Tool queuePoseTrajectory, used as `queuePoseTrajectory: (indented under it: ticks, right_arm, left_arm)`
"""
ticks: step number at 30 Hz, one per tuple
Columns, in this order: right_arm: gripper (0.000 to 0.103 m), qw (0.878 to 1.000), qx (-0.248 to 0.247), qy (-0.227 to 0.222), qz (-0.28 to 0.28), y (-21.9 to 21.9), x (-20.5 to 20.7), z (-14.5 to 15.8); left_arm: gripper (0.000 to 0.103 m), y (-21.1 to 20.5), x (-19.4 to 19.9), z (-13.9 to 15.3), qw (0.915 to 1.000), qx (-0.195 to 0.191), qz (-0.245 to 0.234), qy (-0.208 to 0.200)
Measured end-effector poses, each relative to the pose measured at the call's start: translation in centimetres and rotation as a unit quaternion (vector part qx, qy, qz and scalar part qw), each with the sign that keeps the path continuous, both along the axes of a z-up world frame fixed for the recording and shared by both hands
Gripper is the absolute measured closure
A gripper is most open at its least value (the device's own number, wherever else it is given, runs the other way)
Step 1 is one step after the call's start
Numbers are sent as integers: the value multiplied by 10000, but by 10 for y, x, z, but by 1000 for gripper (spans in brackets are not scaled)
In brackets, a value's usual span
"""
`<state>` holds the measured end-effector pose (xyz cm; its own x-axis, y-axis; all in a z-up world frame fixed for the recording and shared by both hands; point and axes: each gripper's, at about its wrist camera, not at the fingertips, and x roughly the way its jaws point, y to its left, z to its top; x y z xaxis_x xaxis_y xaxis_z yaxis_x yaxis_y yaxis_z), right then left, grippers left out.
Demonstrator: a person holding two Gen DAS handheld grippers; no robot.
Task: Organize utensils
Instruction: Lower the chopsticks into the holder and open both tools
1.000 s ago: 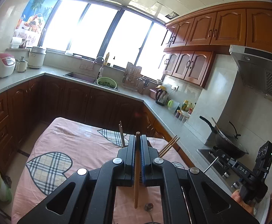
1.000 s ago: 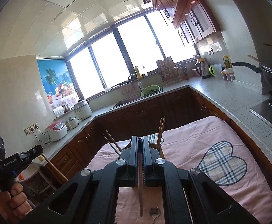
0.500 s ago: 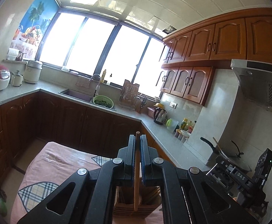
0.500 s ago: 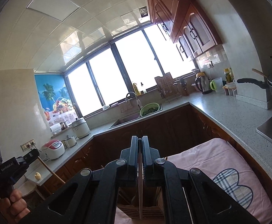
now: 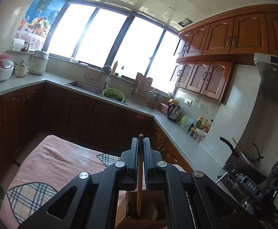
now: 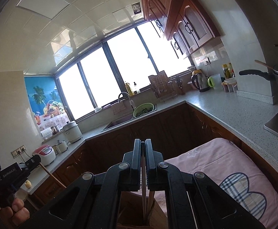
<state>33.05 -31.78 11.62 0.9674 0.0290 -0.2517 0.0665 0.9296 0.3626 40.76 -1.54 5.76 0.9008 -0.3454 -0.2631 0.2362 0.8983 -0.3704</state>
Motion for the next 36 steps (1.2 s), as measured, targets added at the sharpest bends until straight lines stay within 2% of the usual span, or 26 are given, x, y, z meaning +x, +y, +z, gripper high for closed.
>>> queuePoseTrajectory:
  ticks: [9,18,36]
  right_arm:
    - [99,9993,169,336,64,5,14,-40]
    - [99,9979,194,604,95,12,22,-59]
    - [99,9973,239,690,95,9,25,-65]
  left_arm:
    - [100,-20,33,-26,9993,76,85,358]
    - [100,-27,52,-23,9979,163,11,625]
    - [99,-13,51,-23,9976,222,-83,657]
